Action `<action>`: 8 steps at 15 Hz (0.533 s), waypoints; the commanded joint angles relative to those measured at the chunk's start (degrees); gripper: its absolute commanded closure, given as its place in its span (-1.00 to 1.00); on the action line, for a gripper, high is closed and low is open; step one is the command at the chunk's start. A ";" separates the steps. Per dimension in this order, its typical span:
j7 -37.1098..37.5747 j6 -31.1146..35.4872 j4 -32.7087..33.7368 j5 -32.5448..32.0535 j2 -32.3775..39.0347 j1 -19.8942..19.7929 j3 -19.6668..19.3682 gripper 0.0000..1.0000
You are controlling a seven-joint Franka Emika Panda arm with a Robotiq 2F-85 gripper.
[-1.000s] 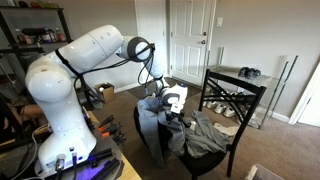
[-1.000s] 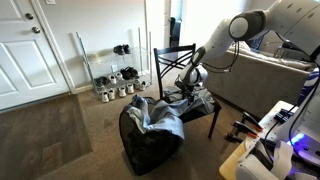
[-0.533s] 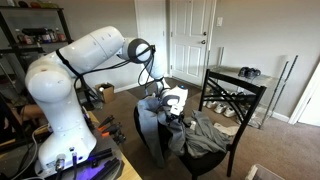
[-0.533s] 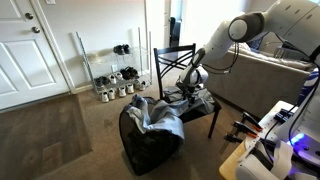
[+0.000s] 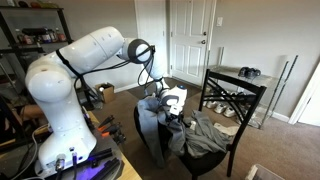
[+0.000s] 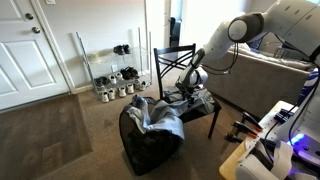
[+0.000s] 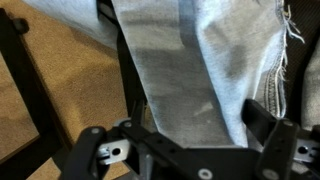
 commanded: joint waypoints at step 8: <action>0.33 1.96 2.92 0.54 3.66 -0.26 -1.18 -1.00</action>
